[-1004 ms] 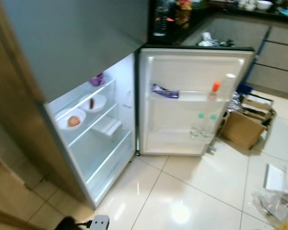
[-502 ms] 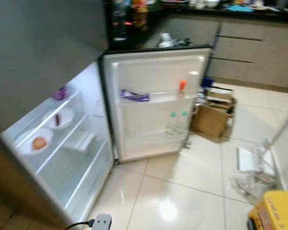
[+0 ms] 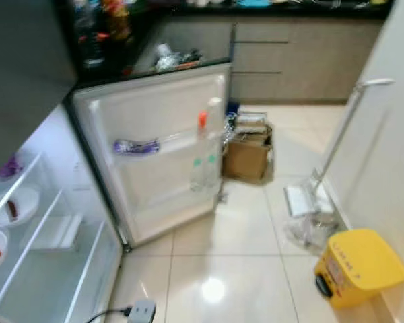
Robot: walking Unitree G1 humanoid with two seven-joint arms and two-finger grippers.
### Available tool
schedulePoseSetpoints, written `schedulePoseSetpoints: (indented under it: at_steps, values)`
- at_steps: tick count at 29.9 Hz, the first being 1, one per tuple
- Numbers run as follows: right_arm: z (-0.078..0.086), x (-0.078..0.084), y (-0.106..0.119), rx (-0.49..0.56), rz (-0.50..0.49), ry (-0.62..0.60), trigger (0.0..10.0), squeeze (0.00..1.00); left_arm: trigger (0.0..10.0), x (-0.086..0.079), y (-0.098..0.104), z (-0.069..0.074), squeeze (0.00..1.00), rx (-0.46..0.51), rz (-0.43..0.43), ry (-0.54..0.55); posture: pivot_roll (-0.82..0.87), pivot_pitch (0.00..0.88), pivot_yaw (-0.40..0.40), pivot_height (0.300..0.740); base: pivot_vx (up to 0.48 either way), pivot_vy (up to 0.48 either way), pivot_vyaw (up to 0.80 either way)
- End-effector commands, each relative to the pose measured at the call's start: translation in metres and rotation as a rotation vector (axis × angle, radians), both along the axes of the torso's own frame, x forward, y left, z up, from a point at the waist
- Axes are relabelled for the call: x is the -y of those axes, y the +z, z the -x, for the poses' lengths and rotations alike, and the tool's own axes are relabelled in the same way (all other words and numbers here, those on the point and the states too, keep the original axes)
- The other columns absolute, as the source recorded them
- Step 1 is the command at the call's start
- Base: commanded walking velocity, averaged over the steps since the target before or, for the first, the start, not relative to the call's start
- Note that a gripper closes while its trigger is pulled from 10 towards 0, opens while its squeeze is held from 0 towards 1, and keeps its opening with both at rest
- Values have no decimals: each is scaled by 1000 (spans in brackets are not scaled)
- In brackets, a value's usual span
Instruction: Restocking fridge
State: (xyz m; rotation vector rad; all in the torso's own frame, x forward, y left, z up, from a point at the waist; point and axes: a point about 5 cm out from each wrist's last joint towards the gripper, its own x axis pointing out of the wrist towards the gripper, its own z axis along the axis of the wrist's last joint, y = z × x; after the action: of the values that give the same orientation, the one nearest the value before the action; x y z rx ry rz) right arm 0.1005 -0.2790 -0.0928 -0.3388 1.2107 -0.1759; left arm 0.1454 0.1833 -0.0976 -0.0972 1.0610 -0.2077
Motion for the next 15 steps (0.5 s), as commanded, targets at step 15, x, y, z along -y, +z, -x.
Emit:
schedulePoseSetpoints:
  at_steps: [15]
  values:
    - [-2, -9, -2, 29, -94, 14, 10000, 0, 10000, -4, -4, 13, 0, -44, -14, -10, -84, 0, -9, 740, 0, 0, 155]
